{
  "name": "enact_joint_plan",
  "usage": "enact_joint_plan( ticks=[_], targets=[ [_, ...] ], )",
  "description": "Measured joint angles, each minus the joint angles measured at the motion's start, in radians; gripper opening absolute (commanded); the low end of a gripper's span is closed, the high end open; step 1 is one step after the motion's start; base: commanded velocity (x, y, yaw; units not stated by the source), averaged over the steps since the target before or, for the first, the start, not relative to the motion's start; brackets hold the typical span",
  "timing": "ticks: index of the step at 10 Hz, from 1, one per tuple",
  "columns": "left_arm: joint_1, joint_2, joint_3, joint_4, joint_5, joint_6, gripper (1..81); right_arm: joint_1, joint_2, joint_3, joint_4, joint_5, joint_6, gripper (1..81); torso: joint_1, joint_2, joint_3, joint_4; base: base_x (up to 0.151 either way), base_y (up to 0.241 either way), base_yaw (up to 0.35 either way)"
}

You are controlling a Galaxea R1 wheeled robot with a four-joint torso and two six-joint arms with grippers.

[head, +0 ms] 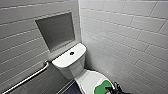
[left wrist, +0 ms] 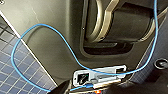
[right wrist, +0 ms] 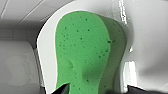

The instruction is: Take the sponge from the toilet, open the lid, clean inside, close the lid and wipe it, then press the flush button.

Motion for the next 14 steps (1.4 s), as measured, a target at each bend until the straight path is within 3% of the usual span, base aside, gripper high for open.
enact_joint_plan(
  ticks=[8,11,14],
  targets=[
    [-0.005,0.000,0.000,0.000,-0.001,0.000,81.1,-0.011,0.018,0.015,-0.024,0.002,-0.011,81.1,0.000,0.000,-0.027,0.000,0.000,0.000,0.000],
    [-0.009,0.000,0.000,0.000,-0.002,0.000,81.1,-0.008,0.017,0.025,-0.104,0.007,-0.011,81.1,0.001,0.000,-0.060,0.000,0.000,0.000,0.000],
    [-0.009,-0.002,0.000,0.000,-0.001,0.000,81.1,-0.012,0.022,0.000,-0.168,0.018,-0.011,81.1,0.001,0.000,-0.059,0.000,0.000,0.000,0.000]
  ],
)
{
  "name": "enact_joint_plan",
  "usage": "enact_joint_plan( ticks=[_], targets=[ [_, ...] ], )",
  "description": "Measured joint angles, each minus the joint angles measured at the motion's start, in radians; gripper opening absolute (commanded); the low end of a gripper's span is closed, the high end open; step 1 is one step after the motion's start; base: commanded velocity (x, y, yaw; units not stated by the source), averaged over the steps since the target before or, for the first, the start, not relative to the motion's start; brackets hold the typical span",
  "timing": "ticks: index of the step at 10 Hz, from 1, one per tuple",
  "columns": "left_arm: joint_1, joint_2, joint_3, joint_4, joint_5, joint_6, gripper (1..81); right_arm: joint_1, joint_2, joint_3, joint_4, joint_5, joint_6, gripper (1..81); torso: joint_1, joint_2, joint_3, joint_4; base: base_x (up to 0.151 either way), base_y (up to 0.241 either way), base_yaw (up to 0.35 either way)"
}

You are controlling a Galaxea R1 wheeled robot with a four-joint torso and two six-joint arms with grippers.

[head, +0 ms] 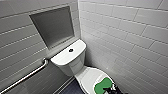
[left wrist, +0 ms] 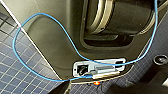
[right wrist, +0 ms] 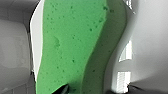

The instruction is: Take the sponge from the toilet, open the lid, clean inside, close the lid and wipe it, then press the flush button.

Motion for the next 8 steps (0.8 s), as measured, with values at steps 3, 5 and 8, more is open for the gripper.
enact_joint_plan(
  ticks=[3,5,8],
  targets=[
    [0.000,-0.005,0.000,0.000,0.001,0.000,81.1,0.000,0.013,-0.034,-0.050,0.009,-0.001,81.1,0.000,0.000,0.000,0.000,0.000,0.000,0.000],
    [0.000,-0.009,0.000,0.000,0.003,0.000,81.1,0.001,0.031,-0.076,-0.060,0.037,-0.001,81.1,0.000,0.000,0.000,0.000,0.000,0.000,0.000],
    [0.000,-0.007,0.000,0.000,0.003,0.000,81.1,0.004,0.048,-0.095,-0.067,0.073,-0.001,81.1,0.000,0.000,0.000,0.000,0.000,0.000,0.000]
  ],
)
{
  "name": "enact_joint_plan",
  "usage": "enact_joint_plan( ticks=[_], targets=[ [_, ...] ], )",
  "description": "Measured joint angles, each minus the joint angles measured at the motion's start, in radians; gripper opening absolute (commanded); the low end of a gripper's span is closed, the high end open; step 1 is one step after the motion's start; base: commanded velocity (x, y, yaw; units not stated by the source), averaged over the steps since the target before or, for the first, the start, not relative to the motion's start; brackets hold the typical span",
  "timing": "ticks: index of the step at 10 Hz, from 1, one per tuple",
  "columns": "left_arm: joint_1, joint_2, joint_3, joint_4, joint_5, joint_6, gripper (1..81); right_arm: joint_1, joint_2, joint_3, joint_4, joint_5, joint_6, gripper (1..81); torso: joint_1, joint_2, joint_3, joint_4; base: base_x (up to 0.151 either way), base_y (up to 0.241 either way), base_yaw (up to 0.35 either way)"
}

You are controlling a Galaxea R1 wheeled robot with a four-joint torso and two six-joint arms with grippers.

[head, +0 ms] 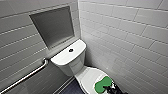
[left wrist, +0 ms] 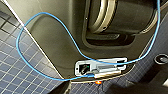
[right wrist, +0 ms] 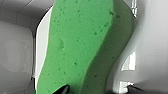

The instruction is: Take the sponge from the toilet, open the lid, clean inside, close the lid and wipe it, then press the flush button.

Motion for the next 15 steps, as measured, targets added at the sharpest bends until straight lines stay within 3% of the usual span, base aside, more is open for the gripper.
enact_joint_plan(
  ticks=[5,15],
  targets=[
    [0.000,0.001,0.000,0.000,0.000,0.000,81.1,0.005,-0.056,0.106,-0.002,0.041,0.001,81.1,0.000,0.000,0.000,0.000,0.000,0.000,0.000],
    [0.000,0.000,0.000,0.000,0.000,0.000,81.1,0.031,-0.055,0.070,-0.003,0.041,0.009,81.1,0.000,0.000,-0.002,0.000,0.000,0.000,0.000]
  ],
)
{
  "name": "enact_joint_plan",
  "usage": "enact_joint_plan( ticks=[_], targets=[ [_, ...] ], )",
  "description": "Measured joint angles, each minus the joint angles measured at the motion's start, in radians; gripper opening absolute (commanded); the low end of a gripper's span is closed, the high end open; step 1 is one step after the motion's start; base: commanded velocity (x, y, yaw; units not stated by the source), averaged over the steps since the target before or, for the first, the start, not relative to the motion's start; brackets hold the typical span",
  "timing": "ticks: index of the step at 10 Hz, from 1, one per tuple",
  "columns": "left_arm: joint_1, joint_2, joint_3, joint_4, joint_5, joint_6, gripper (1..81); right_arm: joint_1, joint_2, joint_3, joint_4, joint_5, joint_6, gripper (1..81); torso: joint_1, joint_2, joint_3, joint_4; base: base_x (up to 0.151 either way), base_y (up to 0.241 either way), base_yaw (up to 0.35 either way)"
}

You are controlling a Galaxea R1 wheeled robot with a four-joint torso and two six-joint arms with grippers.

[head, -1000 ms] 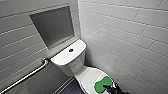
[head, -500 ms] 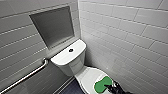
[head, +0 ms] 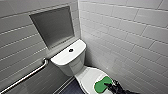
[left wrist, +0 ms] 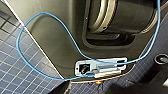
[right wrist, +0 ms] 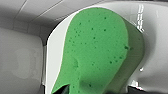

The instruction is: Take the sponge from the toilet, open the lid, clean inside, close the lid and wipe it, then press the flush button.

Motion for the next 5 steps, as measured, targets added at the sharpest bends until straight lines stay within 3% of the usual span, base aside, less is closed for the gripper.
enact_joint_plan(
  ticks=[5],
  targets=[
    [-0.002,0.000,0.000,0.000,0.000,0.000,81.1,0.003,0.001,0.004,-0.024,0.024,0.000,81.1,0.000,0.000,-0.047,0.000,0.000,0.000,0.000]
  ],
)
